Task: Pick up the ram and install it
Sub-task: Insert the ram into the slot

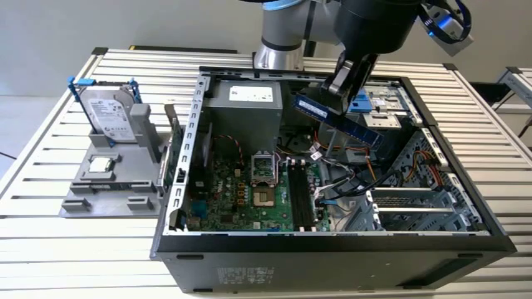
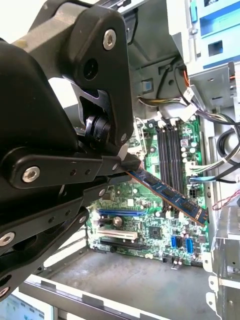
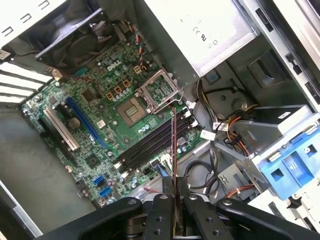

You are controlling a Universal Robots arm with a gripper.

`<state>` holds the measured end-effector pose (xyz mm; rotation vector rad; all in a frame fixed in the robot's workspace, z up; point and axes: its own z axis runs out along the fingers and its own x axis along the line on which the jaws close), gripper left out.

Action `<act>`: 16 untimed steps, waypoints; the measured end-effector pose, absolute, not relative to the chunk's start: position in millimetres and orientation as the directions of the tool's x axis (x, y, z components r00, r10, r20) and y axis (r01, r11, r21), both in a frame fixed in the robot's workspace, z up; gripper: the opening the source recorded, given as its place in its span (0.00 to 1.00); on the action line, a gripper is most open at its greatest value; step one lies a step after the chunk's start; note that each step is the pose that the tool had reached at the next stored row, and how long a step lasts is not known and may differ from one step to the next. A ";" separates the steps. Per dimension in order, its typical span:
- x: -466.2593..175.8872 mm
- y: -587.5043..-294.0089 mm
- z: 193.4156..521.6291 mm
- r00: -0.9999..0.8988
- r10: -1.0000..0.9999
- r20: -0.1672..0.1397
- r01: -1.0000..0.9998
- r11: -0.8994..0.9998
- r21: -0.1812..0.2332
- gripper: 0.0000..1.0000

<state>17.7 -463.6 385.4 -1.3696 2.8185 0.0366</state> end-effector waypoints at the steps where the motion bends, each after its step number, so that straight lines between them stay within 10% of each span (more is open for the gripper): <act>1: 17.7 -463.6 385.4 -0.623 -0.782 -0.017 -0.782 0.623 0.018 0.00; 16: 17.7 -463.6 385.4 -0.691 -0.722 -0.017 -0.723 0.691 0.018 0.00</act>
